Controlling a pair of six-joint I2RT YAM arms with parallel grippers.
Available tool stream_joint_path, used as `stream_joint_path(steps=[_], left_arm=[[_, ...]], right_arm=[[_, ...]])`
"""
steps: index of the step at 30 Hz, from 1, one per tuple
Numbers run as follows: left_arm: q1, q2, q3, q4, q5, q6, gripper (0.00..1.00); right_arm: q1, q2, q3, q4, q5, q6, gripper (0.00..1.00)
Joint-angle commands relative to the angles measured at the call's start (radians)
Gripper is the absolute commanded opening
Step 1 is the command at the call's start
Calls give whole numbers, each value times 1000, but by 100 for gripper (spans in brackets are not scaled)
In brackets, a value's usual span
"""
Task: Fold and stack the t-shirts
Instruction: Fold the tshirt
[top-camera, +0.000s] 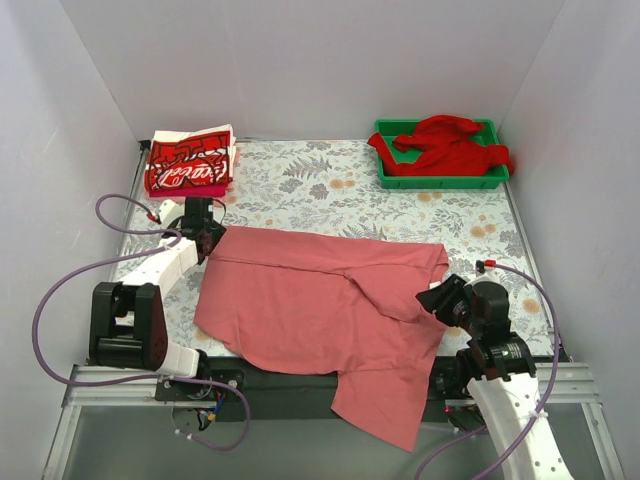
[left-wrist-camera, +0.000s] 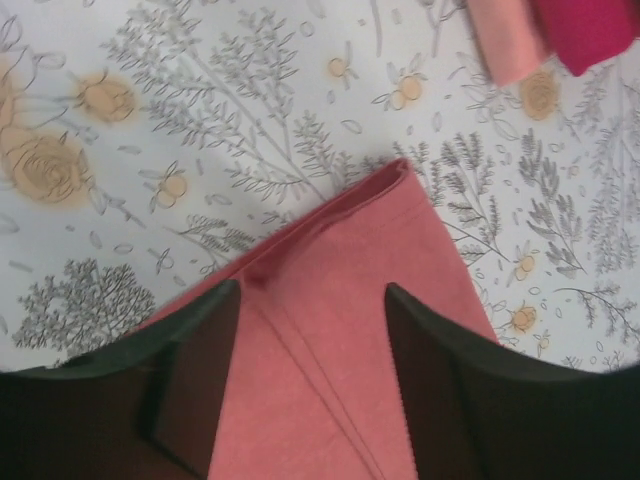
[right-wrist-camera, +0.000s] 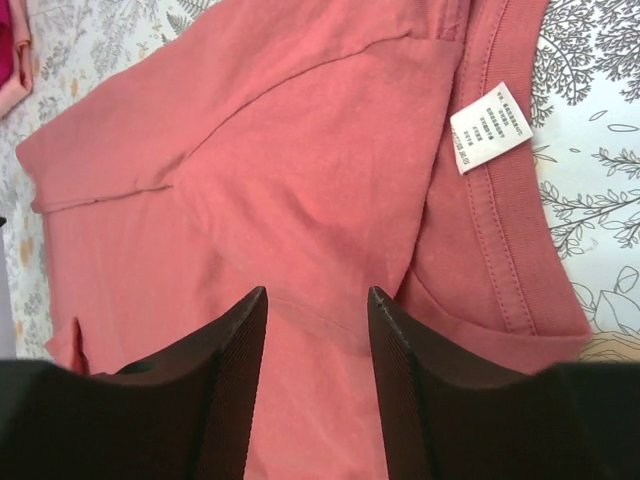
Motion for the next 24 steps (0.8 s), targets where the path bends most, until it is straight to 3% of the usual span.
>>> stream_joint_path(steps=[1,2,8,9,15,24], left_arm=[[8,-40,39,-130,-51,-62,62],[8,-40,51,-141,-48,-62,78],[8,-62,85,-146,36,-44,81],[8,-57,85,-132,61,-19,81],[8,47,87,-2,327,68,81],[8,262,136,49,412,91,81]], right_arm=[[2,5,6,-11,26,5,52],[2,35,12,-10,40,-7,55],[4,206,107,114,32,-141,75],[2,227,114,142,23,-158,97],[2,518,192,325,-8,-227,98],[2,1040,389,440,139,-357,98]])
